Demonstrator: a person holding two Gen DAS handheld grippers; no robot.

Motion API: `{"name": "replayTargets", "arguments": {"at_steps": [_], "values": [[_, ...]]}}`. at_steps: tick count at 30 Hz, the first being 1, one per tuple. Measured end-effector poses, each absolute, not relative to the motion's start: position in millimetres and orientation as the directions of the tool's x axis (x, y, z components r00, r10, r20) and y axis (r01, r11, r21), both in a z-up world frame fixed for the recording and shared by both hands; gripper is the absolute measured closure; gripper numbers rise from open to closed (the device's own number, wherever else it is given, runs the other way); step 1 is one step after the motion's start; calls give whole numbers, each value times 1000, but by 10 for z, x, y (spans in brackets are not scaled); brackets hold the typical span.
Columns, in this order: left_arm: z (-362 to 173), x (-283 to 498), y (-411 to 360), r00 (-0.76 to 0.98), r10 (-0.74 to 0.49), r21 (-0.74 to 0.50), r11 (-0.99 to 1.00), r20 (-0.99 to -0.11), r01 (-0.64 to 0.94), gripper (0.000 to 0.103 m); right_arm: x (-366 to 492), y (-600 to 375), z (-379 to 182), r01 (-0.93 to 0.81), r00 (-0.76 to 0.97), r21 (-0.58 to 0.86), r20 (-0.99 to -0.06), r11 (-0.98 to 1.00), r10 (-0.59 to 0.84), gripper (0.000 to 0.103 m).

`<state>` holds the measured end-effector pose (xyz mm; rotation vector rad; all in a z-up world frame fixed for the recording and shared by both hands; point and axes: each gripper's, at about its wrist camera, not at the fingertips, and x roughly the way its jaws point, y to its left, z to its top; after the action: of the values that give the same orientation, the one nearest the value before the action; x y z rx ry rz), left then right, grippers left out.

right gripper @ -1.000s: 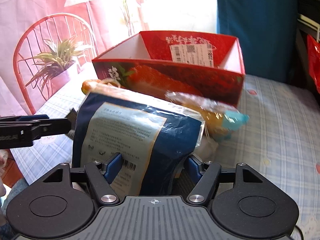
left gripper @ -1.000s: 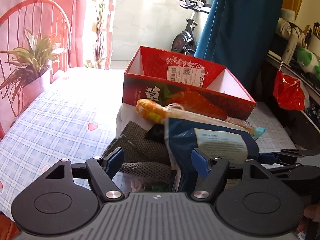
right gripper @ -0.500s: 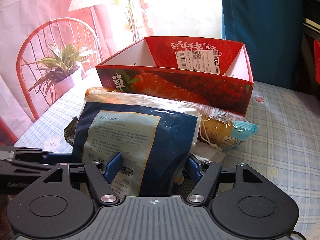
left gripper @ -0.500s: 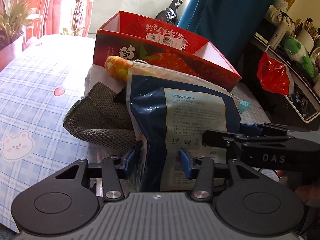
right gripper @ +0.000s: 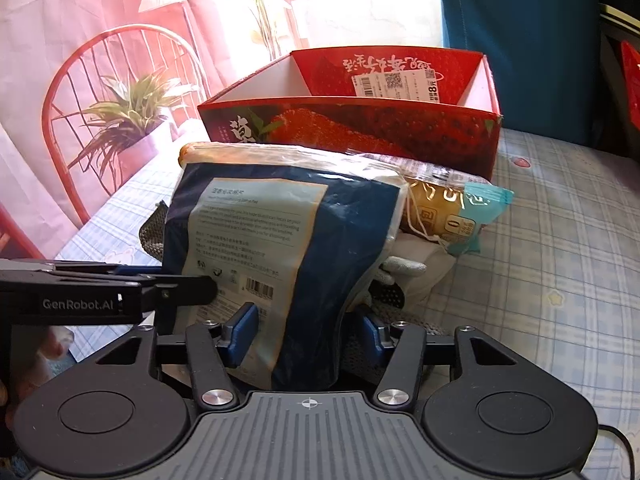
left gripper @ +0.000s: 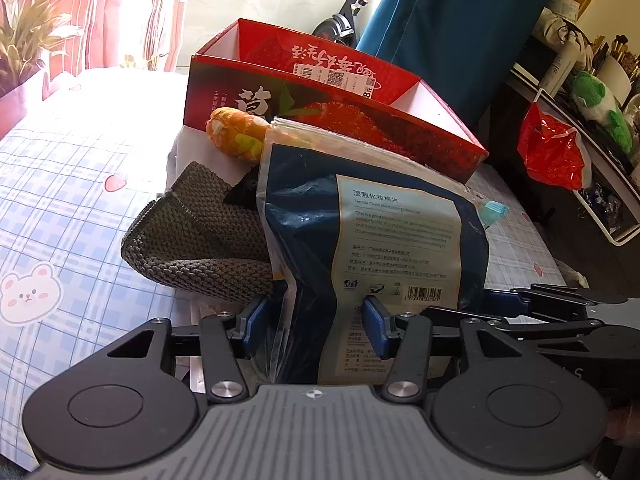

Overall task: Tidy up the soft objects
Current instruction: 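Lift the blue pouch with the left tool and drop it into the red box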

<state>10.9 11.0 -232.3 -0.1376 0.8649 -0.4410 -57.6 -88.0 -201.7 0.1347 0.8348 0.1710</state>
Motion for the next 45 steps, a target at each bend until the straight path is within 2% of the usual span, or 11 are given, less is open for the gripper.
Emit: {"name": "replayTargets", "arguments": {"at_steps": [8,16,23,28,33,39,45], "values": [[-2088,102,98,604,-465,-294,884,-647,365,50,-554,-838,-1800,-134,702,177,-678,975,219,61],[-1499,207,118,697,-481,-269,876,-531,400,51,-399,-804,-1263,-186,784,122,-580,975,222,61],[-1109,565,-5,718,-503,-258,864,-482,432,51,-92,-880,-788,-183,830,108,-516,977,212,61],[-948,879,-91,699,-525,-278,851,-486,446,51,165,-977,-607,-177,856,70,-482,982,188,61],[-830,1088,-217,713,-520,-223,852,-470,474,50,390,-1103,-540,-170,871,63,-458,984,179,61],[-891,1360,-327,709,-519,-210,851,-477,481,50,688,-1217,-558,-166,873,57,-456,984,174,61],[-1066,1704,-391,683,-510,-228,856,-523,464,50,1068,-1341,-632,-159,867,62,-469,985,170,60]]}}
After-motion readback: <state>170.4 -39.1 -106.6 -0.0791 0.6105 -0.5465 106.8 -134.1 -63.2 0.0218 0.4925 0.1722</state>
